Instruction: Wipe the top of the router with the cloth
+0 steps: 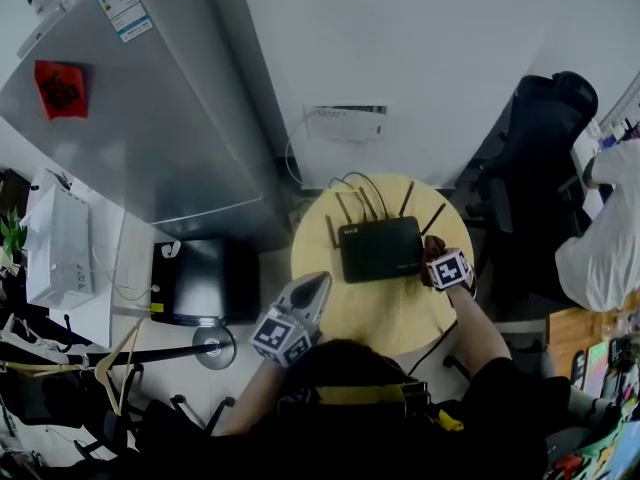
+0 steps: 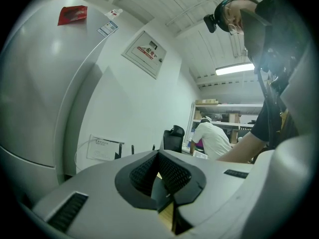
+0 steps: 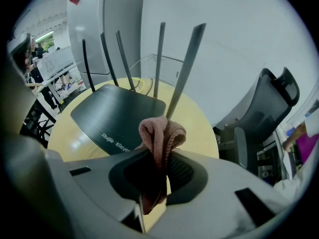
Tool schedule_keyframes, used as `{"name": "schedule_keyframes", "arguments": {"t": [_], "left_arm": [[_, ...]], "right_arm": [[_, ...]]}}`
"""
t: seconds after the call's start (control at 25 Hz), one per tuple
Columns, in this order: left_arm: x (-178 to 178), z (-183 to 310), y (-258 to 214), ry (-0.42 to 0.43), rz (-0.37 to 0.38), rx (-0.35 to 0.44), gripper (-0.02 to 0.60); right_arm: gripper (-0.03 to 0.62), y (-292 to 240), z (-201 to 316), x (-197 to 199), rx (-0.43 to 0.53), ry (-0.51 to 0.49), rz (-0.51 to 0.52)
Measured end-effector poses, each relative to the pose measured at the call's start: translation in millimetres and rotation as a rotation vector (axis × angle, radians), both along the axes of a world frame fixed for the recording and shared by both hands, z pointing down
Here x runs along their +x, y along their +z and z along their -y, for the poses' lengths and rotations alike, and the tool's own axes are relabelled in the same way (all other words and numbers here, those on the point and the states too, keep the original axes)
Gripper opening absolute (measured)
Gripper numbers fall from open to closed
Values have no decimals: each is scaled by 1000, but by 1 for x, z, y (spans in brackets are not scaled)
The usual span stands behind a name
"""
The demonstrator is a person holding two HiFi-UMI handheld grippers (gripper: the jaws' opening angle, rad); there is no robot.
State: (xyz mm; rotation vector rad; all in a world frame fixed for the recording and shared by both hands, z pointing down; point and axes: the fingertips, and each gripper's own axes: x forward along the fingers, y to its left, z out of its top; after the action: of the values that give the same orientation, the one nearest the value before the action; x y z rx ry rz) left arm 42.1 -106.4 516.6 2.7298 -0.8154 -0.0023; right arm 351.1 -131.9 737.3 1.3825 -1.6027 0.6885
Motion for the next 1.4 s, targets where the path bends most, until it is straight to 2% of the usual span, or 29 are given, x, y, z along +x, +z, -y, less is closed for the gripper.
{"name": "schedule_keyframes", "arguments": {"t": [0.12, 0.36, 0.64, 0.84, 0.96, 1.16, 1.28, 1.4], "left_arm": [[3, 5, -9, 15, -16, 10, -6], [-9, 15, -16, 22, -24, 6, -6], [-47, 23, -16, -55, -18, 35, -6], [-78, 26, -17, -175, -41, 24, -6], [-100, 25, -14, -249, -33, 11, -6], [-129, 23, -12, -341, -16, 3, -6], [-133, 18, -4, -360, -8, -14, -6], [-132, 17, -1, -356, -6, -26, -6]], "right_arm": [[61, -29, 1, -6, 72, -13, 32], [61, -63, 25, -69, 207, -293, -23], [62, -81, 65, -157, 226, -721, -276], [61, -63, 95, -191, 204, -932, -480], [62, -63, 113, -210, 195, -995, -554], [62, -45, 137, -224, 130, -1012, -607], [61, -25, 129, -227, 45, -1036, -587], [62, -9, 111, -230, -73, -1080, -522]]}}
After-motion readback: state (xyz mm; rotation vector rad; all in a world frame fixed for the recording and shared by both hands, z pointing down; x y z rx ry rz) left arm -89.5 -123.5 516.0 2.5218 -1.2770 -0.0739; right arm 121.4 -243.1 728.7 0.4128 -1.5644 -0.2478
